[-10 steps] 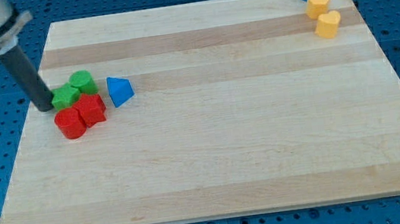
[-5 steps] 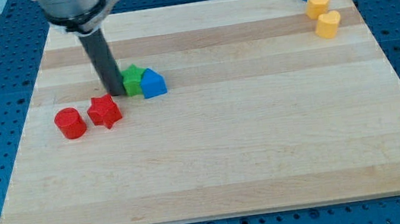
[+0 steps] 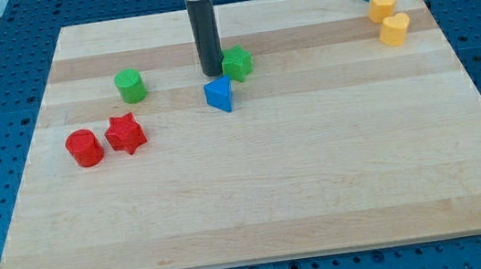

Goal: Separate the green star from group of blocks

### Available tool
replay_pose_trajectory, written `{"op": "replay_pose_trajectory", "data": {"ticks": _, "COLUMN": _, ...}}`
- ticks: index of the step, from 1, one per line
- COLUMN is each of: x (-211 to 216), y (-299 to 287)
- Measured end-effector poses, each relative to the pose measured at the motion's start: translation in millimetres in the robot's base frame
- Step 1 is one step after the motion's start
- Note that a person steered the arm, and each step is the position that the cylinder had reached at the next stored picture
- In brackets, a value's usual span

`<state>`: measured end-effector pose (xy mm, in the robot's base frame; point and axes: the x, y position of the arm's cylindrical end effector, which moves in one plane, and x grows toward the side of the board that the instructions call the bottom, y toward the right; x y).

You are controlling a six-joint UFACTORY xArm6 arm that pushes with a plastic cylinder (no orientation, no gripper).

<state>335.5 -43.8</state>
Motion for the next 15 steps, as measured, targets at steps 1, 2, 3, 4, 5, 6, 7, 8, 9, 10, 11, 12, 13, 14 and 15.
{"op": "replay_pose_trajectory", "data": {"ticks": 1, "x": -4.5, "y": 12.1}}
{"op": "replay_pose_trajectory", "data": {"ticks": 2, "x": -9.1, "y": 37.6}}
{"op": "replay_pose_trajectory", "data": {"ticks": 3, "x": -15.7, "y": 61.3}}
{"op": "replay_pose_trajectory", "data": {"ticks": 4, "x": -21.7, "y": 79.8}}
{"op": "replay_pose_trajectory", "data": {"ticks": 5, "x": -19.5, "y": 87.0}}
{"op": "replay_pose_trajectory", "data": {"ticks": 6, "x": -9.9, "y": 86.3}}
{"op": "replay_pose_trajectory", "data": {"ticks": 7, "x": 9.5, "y": 84.1}}
{"op": "replay_pose_trajectory", "data": {"ticks": 8, "x": 28.6, "y": 84.1}}
{"op": "replay_pose_trajectory", "data": {"ticks": 9, "x": 43.4, "y": 84.1}}
{"op": "replay_pose_trajectory", "data": {"ticks": 10, "x": 56.1, "y": 93.0}}
{"op": "replay_pose_trajectory", "data": {"ticks": 11, "x": 58.1, "y": 115.6}}
{"op": "replay_pose_trajectory", "data": {"ticks": 12, "x": 57.4, "y": 134.4}}
{"op": "replay_pose_trajectory", "data": {"ticks": 13, "x": 57.4, "y": 156.0}}
{"op": "replay_pose_trajectory", "data": {"ticks": 14, "x": 57.4, "y": 174.7}}
{"op": "replay_pose_trajectory", "data": {"ticks": 15, "x": 55.9, "y": 195.3}}
